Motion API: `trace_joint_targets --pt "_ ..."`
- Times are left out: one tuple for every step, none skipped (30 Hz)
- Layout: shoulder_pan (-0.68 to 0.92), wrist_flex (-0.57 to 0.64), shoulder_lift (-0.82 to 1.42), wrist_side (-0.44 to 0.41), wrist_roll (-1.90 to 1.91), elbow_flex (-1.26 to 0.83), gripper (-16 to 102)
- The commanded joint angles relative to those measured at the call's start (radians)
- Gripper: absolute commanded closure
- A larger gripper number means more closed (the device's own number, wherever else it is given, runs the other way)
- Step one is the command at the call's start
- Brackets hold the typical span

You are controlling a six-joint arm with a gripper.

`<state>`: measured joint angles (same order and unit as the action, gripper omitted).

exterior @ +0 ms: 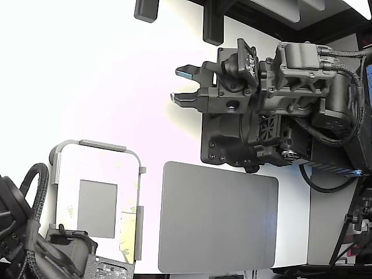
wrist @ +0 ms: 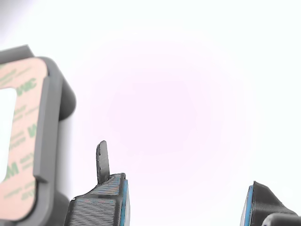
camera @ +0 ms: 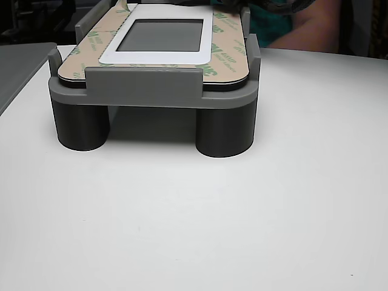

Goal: Peel off protective film from adhesive tape.

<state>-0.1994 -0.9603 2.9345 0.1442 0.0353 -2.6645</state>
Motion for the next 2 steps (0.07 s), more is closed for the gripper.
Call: trace_joint_targets --pt "-0.012 0.005 0.021 -0.002 0.002 0.023 -14" --pt "-0.012 0.005 0.021 -0.002 0.002 0.023 -14"
